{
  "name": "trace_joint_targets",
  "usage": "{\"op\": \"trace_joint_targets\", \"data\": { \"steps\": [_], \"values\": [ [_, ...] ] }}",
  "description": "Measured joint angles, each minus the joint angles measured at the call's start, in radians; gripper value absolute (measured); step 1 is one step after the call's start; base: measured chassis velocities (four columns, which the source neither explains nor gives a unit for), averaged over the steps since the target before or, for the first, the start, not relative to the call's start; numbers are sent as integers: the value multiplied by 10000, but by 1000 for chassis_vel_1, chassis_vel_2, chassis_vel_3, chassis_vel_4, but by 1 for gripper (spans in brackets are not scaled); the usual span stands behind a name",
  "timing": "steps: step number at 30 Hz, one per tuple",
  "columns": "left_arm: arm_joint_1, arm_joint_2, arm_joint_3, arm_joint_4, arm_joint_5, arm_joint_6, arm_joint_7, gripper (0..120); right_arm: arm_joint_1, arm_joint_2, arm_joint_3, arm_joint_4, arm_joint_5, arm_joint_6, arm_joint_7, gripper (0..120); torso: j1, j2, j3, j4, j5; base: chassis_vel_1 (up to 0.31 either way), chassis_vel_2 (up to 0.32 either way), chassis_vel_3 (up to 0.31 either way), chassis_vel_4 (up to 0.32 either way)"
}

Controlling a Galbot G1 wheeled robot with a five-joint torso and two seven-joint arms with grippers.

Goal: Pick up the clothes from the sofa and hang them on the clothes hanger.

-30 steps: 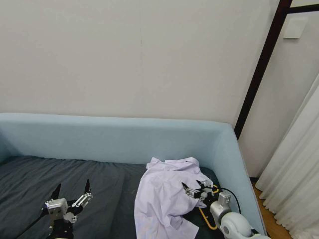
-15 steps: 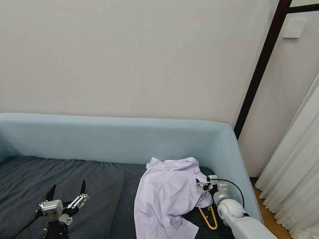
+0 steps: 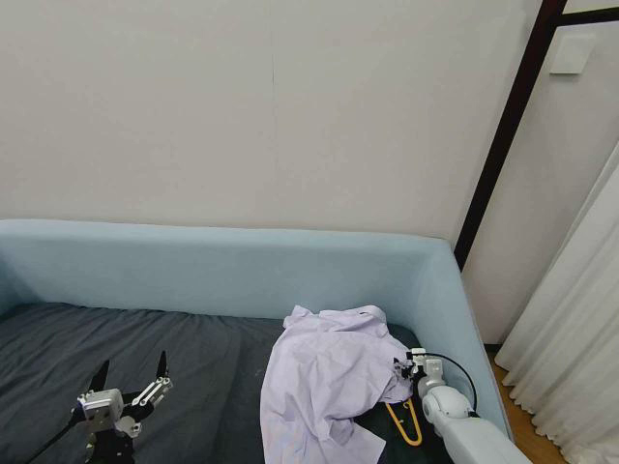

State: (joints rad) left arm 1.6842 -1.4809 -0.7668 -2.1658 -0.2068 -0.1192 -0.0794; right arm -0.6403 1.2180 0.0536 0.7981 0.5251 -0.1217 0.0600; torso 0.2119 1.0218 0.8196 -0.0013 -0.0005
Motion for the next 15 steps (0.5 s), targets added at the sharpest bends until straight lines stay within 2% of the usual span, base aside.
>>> {"op": "trace_joint_targets", "data": {
  "steps": [4,6,7,10,11,15],
  "values": [
    [-34,10,22,64,-3,-4,-4,100,33,5,43,-37,-5,1,-74,60,0,0,0,1,-2,0,0,0,0],
    [-34,5,49,68,-3,-21,-7,100,34,47,54,-45,-11,-5,-76,51,0,0,0,1,-1,0,0,0,0],
    [-34,5,49,68,-3,-21,-7,100,34,47,54,-45,-11,-5,-76,51,0,0,0,1,-1,0,0,0,0],
    [-18,47,21,59,-13,-31,-25,100,21,120,102,-84,-70,-109,-75,36,0,0,0,2,-1,0,0,0,0],
    [-18,47,21,59,-13,-31,-25,100,21,120,102,-84,-70,-109,-75,36,0,0,0,2,-1,0,0,0,0],
    [7,65,3,26,-25,-48,-45,100,5,148,136,-94,-99,-124,-76,19,0,0,0,2,-1,0,0,0,0]
  ]
}}
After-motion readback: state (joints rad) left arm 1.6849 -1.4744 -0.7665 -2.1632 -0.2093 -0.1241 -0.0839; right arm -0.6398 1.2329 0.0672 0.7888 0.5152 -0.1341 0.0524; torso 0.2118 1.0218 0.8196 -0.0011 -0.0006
